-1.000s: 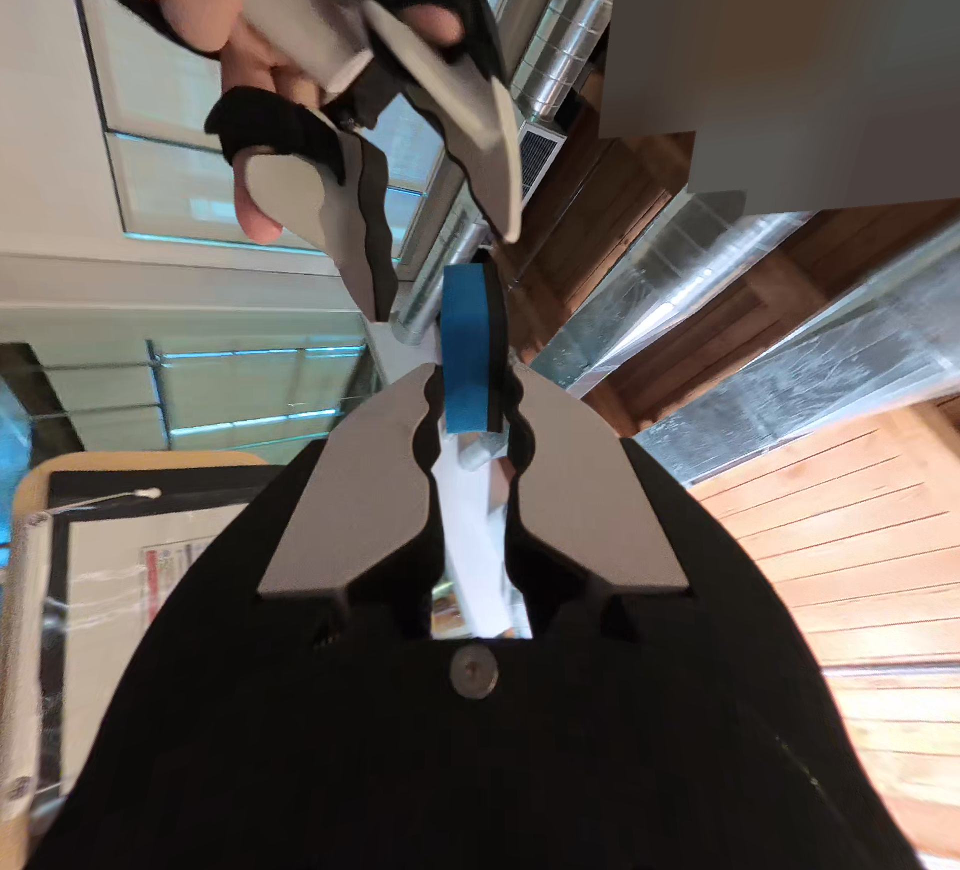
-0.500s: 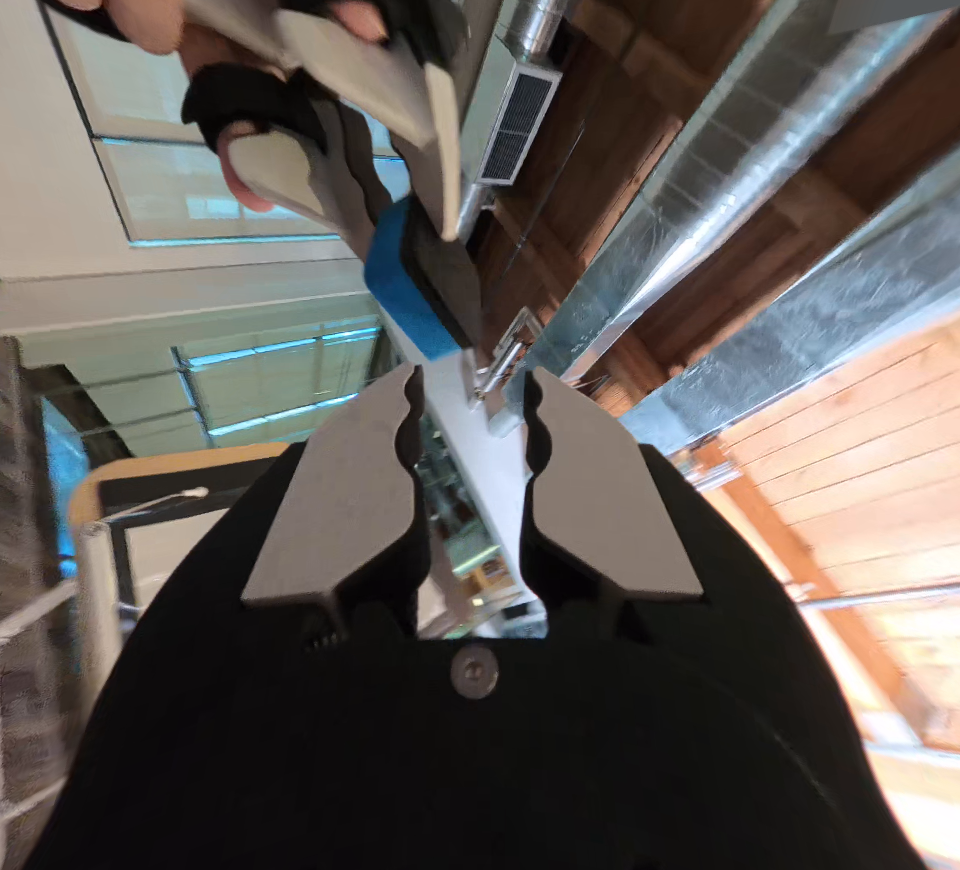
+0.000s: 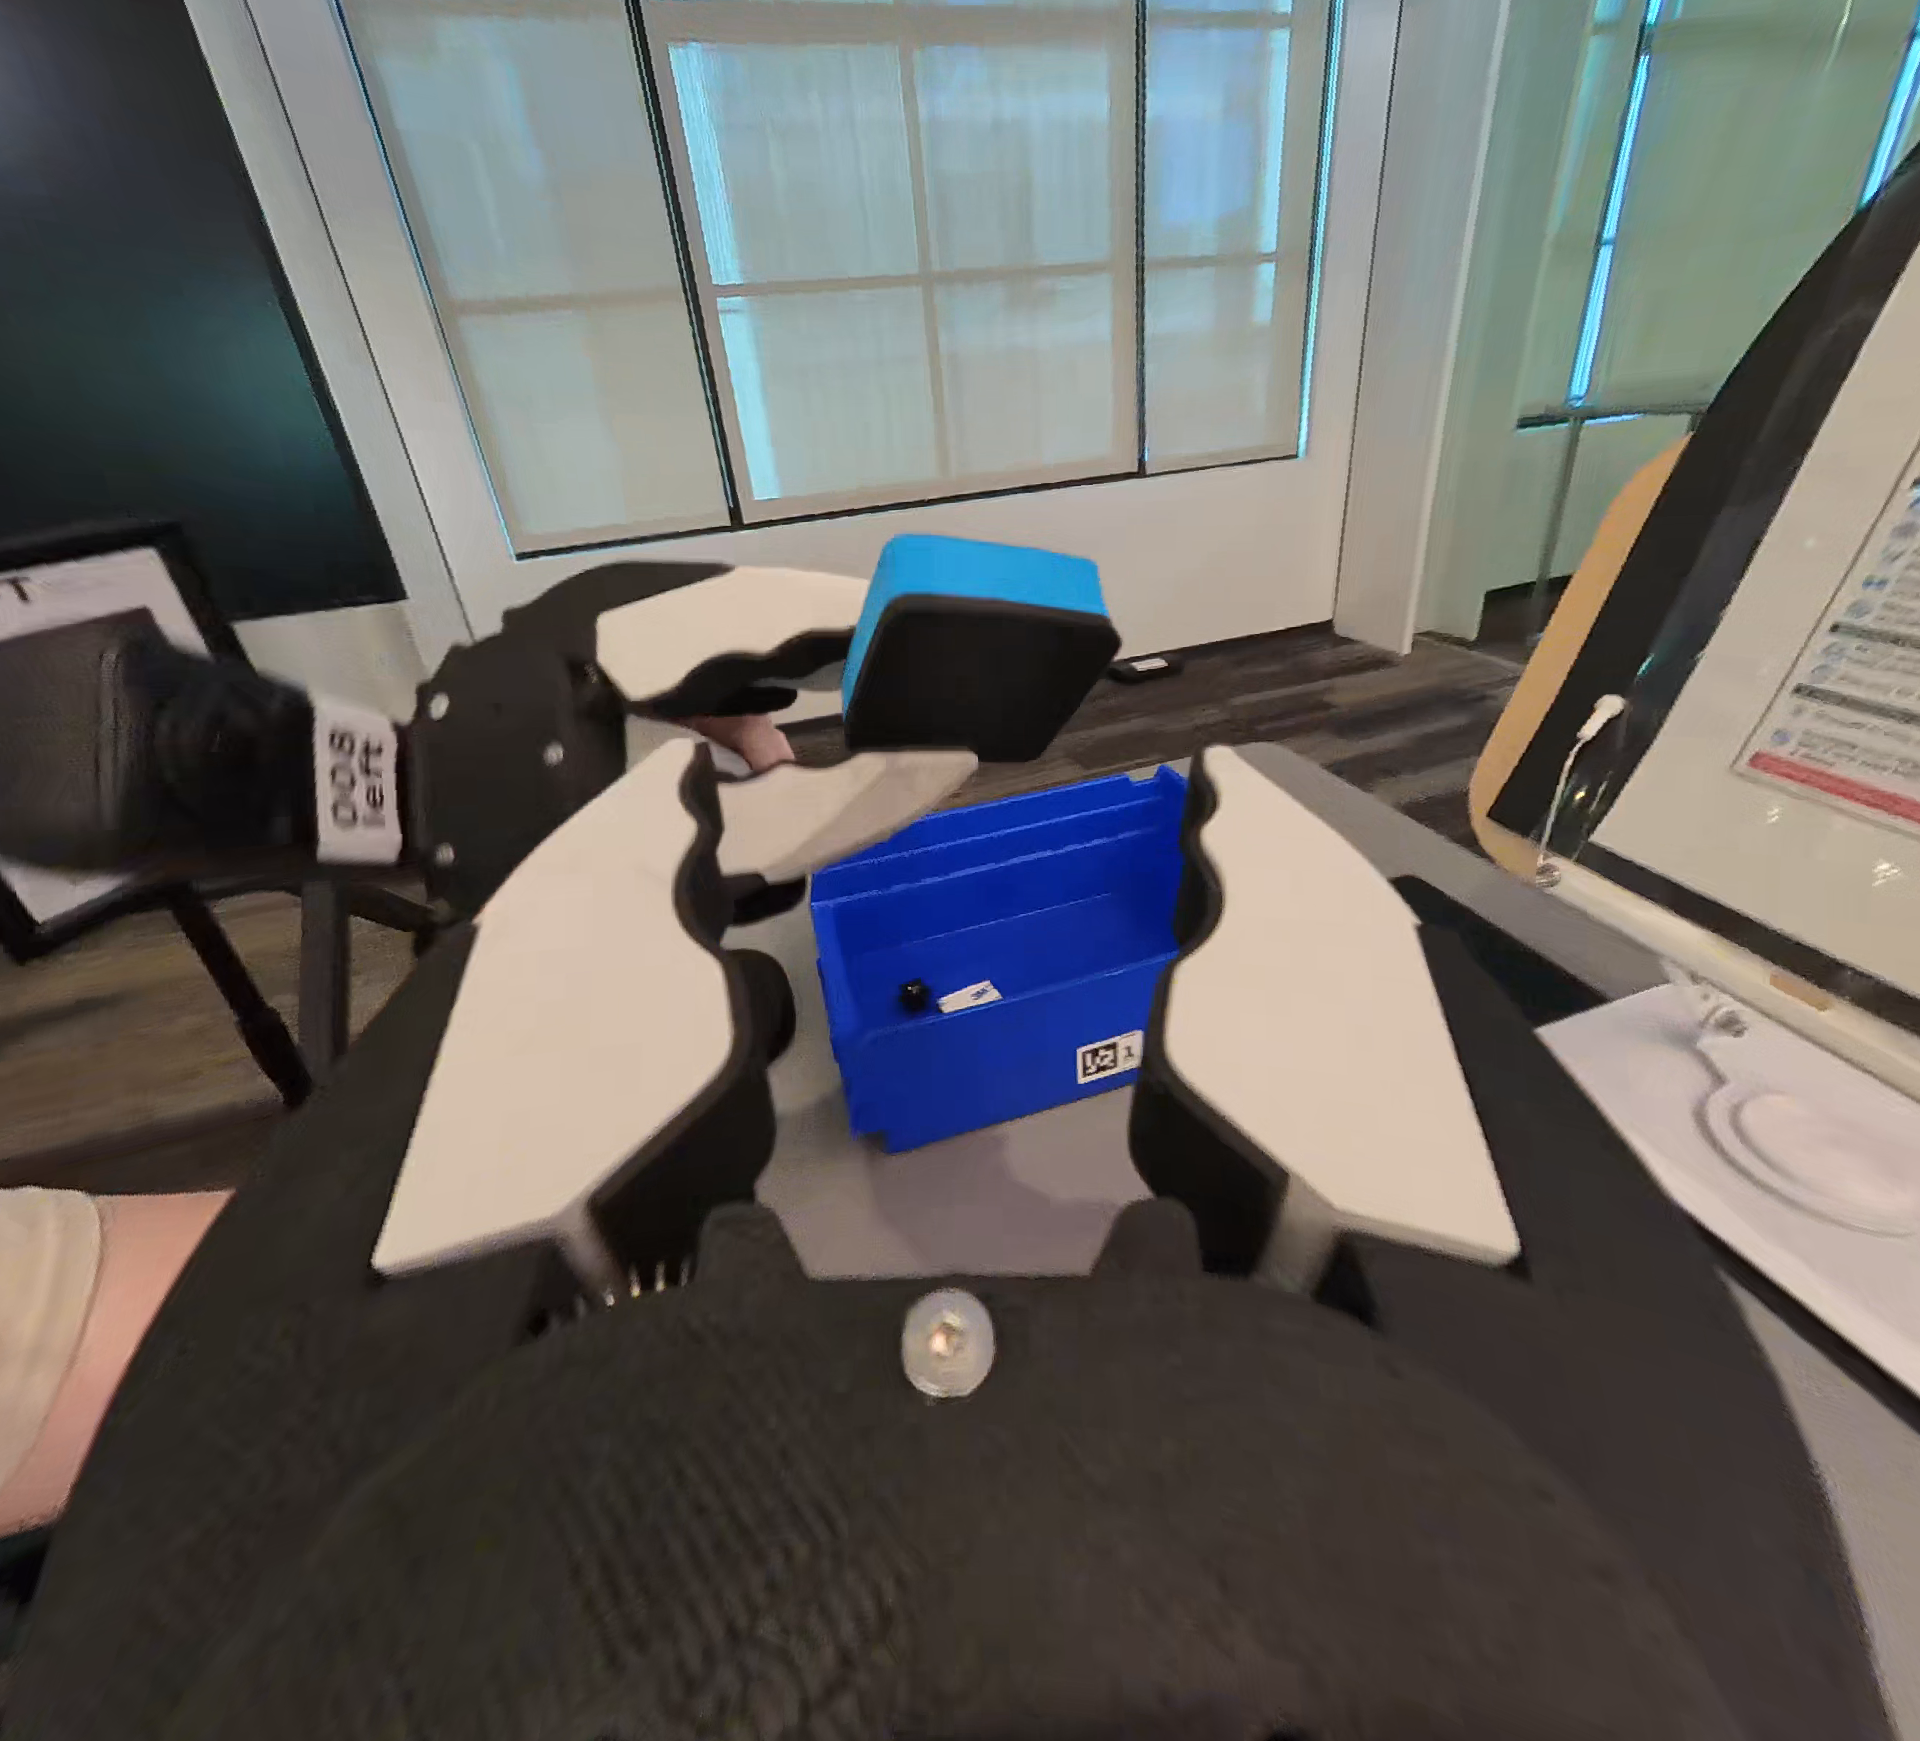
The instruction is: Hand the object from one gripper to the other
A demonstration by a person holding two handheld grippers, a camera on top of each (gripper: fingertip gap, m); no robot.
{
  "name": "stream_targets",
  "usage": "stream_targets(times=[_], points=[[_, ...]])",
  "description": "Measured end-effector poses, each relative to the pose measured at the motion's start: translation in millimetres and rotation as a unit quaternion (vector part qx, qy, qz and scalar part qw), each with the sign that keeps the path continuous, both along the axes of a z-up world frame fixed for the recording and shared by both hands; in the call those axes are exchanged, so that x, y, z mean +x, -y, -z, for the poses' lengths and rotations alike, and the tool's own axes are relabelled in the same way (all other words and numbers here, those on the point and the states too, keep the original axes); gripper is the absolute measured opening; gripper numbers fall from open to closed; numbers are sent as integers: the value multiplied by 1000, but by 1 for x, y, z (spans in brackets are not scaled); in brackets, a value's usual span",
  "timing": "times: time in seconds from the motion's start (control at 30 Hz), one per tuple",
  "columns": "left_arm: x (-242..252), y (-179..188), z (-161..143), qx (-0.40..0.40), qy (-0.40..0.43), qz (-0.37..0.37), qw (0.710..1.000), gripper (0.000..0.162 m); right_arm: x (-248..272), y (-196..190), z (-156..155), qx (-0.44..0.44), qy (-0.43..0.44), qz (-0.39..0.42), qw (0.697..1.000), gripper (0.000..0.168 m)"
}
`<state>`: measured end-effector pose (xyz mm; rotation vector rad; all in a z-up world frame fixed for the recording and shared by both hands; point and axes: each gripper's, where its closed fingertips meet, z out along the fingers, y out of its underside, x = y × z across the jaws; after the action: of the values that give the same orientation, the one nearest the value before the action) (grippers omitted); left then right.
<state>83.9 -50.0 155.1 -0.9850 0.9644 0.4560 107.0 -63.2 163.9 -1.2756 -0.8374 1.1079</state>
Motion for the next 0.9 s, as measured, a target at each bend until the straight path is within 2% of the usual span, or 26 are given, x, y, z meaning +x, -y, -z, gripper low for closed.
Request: stream_targets(times=[0.07, 0.2, 0.23, 0.27, 0.33, 0.43, 0.5, 0.53, 0.63, 0.7, 0.9], points=[[9, -1, 5, 21, -28, -5, 999, 26, -2, -8, 2, -16, -13, 2, 1000, 86], [30, 4, 14, 7, -30, 33, 999, 27, -10, -22, 13, -34, -20, -8, 999, 84], [32, 4, 15, 6, -29, 34, 999, 26, -12, -20, 14, -41, -24, -34, 998, 76], [32, 3, 15, 6, -28, 28, 999, 26, -13, -16, 14, -54, -30, -64, 996, 59], [34, 4, 16, 1, -14, 40, 999, 29, -12, -15, 15, -75, -27, -92, 993, 58], [34, 4, 21, -81, 25, 65, 994, 55, -1, -19, 8, -31, -35, -81, 996, 58], [34, 10, 29, -157, 40, 104, 981, 68, 3, -13, 16, 13, 19, -95, 995, 58], [34, 16, 33, -177, 35, 127, 975, 71, 5, -4, 26, 15, 60, -128, 990, 58], [37, 39, 41, -179, -11, 187, 966, 72, 20, 41, 59, -30, 166, -284, 944, 59], [47, 58, 48, -189, -37, 231, 954, 68, 33, 64, 75, -23, 206, -355, 911, 59], [87, 112, 87, -255, -128, 362, 887, 57, 36, 105, 118, -34, 311, -463, 829, 59]])
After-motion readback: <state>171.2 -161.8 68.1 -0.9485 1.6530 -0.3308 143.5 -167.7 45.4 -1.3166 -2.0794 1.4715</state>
